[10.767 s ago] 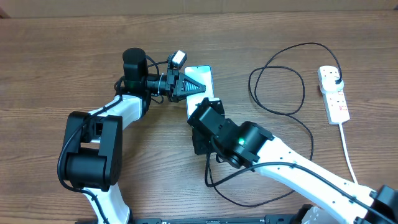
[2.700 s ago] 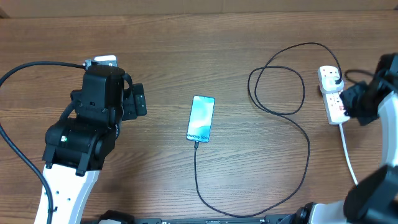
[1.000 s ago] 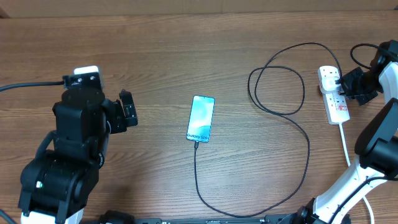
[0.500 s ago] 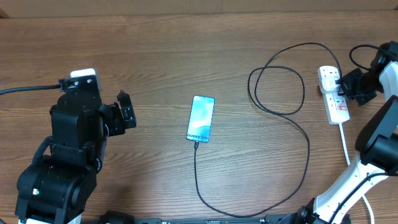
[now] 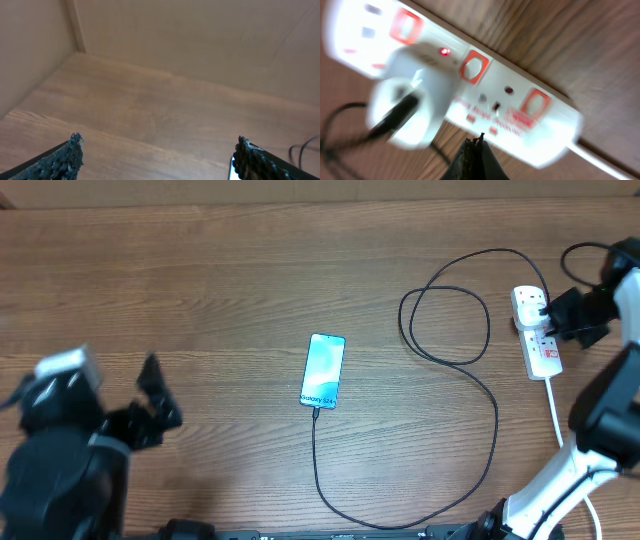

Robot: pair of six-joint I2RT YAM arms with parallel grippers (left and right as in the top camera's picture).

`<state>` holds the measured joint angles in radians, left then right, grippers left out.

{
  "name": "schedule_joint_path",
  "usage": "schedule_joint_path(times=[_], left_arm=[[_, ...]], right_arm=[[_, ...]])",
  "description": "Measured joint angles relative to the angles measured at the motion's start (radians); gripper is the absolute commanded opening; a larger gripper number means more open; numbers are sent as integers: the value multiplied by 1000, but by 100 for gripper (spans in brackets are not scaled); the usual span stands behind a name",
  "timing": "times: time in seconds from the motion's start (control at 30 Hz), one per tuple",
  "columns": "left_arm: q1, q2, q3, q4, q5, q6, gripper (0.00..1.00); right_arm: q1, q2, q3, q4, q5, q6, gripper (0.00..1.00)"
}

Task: Plug charger to phone and switch on socket

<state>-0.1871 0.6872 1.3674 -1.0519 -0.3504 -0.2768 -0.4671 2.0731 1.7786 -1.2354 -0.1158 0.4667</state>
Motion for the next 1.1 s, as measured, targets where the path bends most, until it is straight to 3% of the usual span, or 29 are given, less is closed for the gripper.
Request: schedule_joint_path(times=[0.23, 0.6, 0.87, 1.1], left_arm=[[8, -155, 0, 0, -2, 0, 100], [111, -391, 0, 0, -3, 0, 100], [144, -507, 1, -27, -3, 0, 100], [144, -537, 1, -258, -3, 0, 100]], right_arm=[[-8, -373, 22, 61, -36, 7, 4], [-10, -908, 77, 429, -281, 27, 4], [-10, -1125, 88, 528, -330, 49, 4], [9, -1172, 87, 499, -352, 53, 4]])
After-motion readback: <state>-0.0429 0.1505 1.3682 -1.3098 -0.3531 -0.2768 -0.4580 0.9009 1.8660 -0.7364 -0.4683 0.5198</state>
